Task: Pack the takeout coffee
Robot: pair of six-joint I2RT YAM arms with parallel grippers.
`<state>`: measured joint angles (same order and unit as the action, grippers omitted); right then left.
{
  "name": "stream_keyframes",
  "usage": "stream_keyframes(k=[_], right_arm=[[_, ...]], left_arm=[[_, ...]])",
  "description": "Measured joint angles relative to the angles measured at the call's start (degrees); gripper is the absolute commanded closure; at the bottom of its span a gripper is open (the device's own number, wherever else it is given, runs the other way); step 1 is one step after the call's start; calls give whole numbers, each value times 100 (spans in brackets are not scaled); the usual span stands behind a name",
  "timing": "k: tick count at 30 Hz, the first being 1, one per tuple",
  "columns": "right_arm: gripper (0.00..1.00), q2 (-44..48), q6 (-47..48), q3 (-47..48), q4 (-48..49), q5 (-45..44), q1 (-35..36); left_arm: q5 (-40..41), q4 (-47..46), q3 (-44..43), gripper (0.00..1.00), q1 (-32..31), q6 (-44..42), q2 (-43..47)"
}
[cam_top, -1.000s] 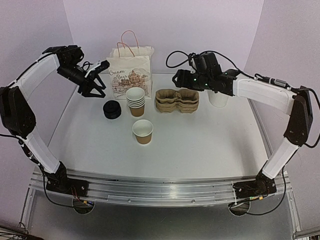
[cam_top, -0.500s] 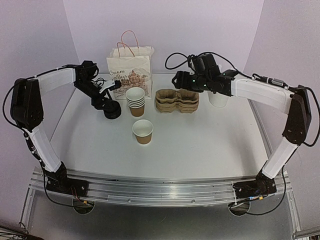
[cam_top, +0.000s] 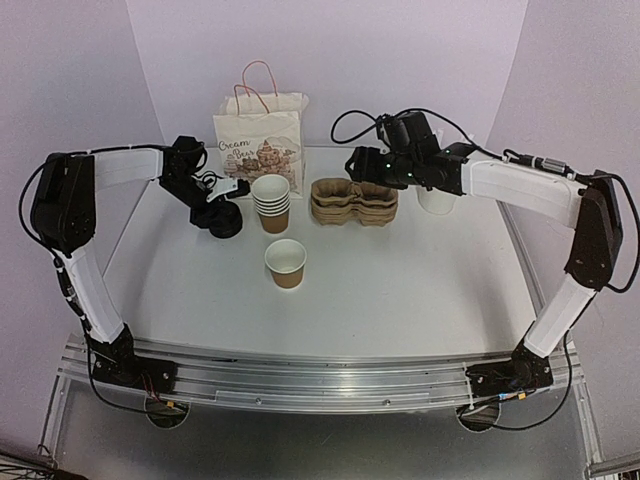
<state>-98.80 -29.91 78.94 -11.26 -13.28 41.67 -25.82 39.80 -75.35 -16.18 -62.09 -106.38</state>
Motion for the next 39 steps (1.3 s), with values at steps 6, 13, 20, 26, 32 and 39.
stream_keyframes(k=[6, 13, 20, 26, 32, 39], right_arm=[[25, 0, -13, 0, 1, 1, 0], [25, 0, -19, 0, 0, 6, 0], [25, 0, -35, 0, 1, 43, 0], [24, -29, -35, 0, 0, 109, 0], [24, -42, -35, 0, 0, 133, 0], [24, -43, -33, 0, 1, 151, 0]], left_arm=[[115, -104, -4, 63, -13, 15, -134], [203, -87, -7, 63, -13, 12, -220], [288, -93, -7, 74, -13, -25, -220], [345, -141, -7, 83, -13, -96, -220], [358, -141, -7, 85, -13, -121, -218], [334, -107, -7, 75, -13, -208, -207]])
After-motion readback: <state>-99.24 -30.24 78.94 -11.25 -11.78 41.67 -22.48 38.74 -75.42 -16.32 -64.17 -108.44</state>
